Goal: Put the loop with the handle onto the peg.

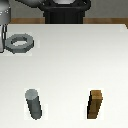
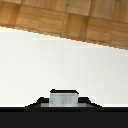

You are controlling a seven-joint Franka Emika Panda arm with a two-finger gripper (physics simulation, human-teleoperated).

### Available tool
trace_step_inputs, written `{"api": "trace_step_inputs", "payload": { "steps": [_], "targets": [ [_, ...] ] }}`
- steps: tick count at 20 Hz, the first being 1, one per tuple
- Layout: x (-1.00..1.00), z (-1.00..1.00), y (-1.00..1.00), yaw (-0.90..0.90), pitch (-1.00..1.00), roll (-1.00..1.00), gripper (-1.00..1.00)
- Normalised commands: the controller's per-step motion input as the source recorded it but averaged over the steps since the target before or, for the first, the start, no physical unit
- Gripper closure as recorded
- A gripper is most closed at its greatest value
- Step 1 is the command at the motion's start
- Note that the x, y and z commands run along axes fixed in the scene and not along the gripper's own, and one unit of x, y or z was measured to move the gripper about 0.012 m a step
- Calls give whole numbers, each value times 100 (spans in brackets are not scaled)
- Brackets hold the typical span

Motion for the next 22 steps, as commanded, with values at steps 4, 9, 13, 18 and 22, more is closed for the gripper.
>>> {"api": "trace_step_inputs", "payload": {
  "steps": [4,9,13,18,22],
  "targets": [
    [0,75,0,0,0,0,100],
    [60,0,0,0,0,0,100],
    [100,0,0,0,0,0,100],
    [100,0,0,0,0,0,100],
    [50,0,25,0,0,0,100]
  ]
}}
